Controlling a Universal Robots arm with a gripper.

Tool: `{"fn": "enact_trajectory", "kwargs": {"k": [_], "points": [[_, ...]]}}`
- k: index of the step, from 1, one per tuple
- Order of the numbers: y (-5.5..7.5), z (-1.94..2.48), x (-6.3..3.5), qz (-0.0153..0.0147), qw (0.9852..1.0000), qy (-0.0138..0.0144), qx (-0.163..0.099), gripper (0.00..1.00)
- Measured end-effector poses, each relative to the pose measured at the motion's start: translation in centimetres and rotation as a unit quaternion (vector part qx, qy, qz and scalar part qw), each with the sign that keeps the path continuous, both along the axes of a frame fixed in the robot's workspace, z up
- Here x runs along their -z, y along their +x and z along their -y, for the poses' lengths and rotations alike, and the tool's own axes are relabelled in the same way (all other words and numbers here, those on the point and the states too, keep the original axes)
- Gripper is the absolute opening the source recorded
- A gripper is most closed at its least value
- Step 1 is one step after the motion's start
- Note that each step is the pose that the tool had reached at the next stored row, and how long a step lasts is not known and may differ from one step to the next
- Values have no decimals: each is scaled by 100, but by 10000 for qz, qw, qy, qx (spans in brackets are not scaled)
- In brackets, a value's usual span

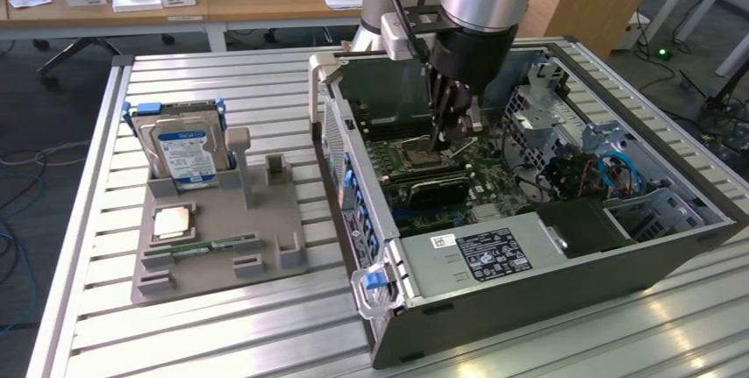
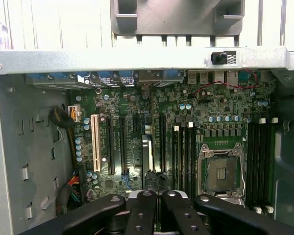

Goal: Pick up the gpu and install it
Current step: 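Press down on the gpu until it lock into place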

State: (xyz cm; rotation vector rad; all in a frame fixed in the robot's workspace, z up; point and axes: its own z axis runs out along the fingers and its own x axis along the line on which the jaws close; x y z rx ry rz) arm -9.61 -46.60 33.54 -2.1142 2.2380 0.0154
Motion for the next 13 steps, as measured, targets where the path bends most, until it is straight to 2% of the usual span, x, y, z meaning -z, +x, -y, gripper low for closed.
{"fn": "enact_trajectory", "kwargs": {"k": [6,10,13], "points": [[0,0,0,0,10000,0,0,11],[41,0,1,-13,10000,1,1,11],[47,-1,26,-14,10000,-8,3,11]]}}
